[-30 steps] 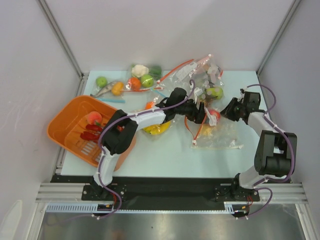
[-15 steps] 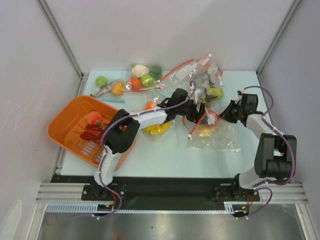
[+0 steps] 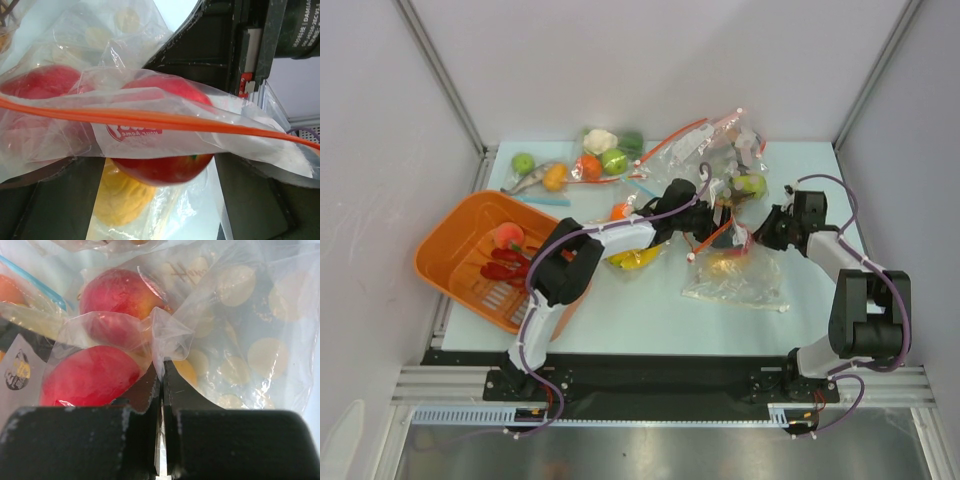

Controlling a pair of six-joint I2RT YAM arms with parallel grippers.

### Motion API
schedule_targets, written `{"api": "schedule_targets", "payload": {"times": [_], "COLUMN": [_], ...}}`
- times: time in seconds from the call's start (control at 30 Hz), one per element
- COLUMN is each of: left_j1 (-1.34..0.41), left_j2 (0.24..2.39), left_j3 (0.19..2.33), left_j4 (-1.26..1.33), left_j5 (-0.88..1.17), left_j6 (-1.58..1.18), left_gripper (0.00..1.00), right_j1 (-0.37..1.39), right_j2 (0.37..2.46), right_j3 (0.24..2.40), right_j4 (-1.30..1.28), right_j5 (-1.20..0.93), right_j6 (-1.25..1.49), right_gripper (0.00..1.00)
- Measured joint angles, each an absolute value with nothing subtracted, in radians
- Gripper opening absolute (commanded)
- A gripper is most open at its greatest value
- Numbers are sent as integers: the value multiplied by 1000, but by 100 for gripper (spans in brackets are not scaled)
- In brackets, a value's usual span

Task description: Open the zip-top bag and remove the fake food

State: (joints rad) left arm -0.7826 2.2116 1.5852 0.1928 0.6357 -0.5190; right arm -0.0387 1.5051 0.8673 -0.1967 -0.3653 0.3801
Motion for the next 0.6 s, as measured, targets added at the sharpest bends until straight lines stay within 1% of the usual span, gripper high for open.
{"api": "schedule_targets", "payload": {"times": [0.17,0.27,0.37,0.4,0.47,0.5,0.57,0.6], "left_j1": [-783,-783,-783,-783,-783,-783,-783,-783], "left_j2": [2232,2241,2245,2245,2245,2245,2245,2245], "left_j3": [1599,1606,1614,1615,1617,1617,1617,1617], "left_j4": [201,199,187,183,176,176,175,175], "left_j5": [637,635,633,631,631,630,629,628], "left_j6": [-525,-524,-524,-521,-515,-515,-514,-514], "left_gripper": [94,90,70,57,48,40,29,18], "right_j1": [-23,-8,1,1,3,4,4,4], "right_j2": [1499,1498,1498,1497,1497,1496,1490,1486], "right_j3": [864,864,864,864,864,864,862,859], "right_j4": [-198,-198,-199,-200,-202,-202,-205,-205], "right_j5": [-366,-363,-352,-351,-349,-348,-345,-344], "right_j6": [380,374,365,364,363,362,361,361], "right_gripper": [0,0,0,0,0,0,0,0]}}
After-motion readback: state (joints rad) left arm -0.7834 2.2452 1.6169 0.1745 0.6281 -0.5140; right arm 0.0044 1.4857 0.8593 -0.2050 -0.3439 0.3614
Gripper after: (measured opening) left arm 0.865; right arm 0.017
